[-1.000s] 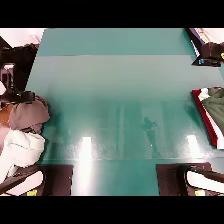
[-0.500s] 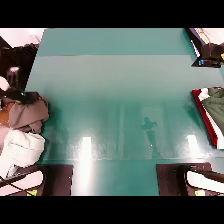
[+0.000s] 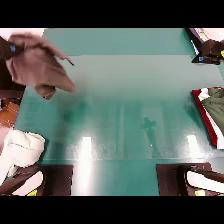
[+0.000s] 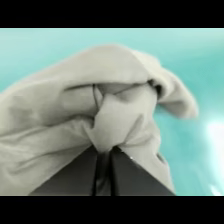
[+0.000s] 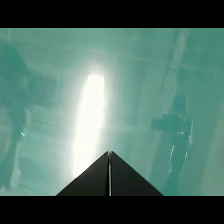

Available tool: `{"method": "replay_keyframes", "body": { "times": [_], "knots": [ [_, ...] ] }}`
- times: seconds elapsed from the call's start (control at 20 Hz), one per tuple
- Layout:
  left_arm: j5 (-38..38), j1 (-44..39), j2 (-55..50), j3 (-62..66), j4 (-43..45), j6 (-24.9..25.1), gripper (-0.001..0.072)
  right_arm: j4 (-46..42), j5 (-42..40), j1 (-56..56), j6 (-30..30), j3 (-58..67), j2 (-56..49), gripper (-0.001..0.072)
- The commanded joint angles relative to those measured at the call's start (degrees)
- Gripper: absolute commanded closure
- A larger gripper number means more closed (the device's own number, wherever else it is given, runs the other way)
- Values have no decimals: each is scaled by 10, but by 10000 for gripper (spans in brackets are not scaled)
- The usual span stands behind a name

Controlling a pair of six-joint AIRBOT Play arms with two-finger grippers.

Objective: Fold the shirts.

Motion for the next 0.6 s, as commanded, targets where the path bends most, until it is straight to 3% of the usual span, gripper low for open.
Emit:
{"method": "replay_keyframes", "body": {
  "times": [0.0,0.25,0.45,0.55],
  "knots": [
    [-16,-111,9,85,-71,59,679,35,-24,-1,2,1,0,695],
    [-47,-263,-68,70,22,54,678,70,-38,-1,2,31,0,695],
    [-26,-317,-178,11,21,52,677,70,-20,-1,2,68,0,695],
    [-1,-322,-228,-1,23,27,675,70,-17,-1,2,72,0,695]
  ]
}}
